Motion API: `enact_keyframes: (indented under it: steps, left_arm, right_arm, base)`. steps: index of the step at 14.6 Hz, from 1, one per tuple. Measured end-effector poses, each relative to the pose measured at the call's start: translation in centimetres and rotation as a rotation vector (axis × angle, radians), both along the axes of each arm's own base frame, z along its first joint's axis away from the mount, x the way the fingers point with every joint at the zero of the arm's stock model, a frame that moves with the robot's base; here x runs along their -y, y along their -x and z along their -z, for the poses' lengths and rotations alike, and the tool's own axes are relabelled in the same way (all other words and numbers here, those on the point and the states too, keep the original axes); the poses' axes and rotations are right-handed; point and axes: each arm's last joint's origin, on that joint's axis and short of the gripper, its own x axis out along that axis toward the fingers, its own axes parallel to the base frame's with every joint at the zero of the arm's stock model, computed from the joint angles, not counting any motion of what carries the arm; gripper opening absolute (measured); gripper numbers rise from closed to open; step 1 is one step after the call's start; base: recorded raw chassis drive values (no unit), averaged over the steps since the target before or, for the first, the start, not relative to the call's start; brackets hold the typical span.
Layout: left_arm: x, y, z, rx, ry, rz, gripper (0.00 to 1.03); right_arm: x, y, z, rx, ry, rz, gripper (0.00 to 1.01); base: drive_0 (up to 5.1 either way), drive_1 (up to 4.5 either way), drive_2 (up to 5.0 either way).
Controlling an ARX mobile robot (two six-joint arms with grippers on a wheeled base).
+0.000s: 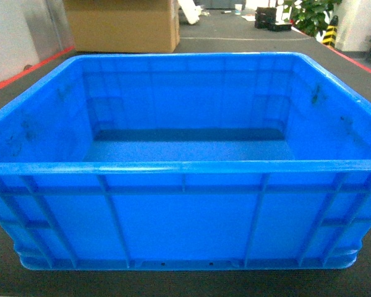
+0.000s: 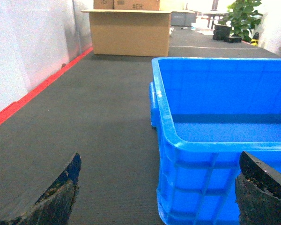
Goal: Place box next to blue box on left shelf
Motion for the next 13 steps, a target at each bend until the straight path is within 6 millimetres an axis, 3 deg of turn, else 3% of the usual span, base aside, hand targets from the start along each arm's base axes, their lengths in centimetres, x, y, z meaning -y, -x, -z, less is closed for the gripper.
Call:
enact_keyframes:
  steps: [13]
  left_arm:
    - [0.0, 0.0, 0.0, 0.0, 0.0, 0.0, 0.98]
  right_arm:
    - [0.0, 0.0, 0.0, 0.0, 0.0, 0.0, 0.98]
  base:
    - [0.0, 0.0, 0.0]
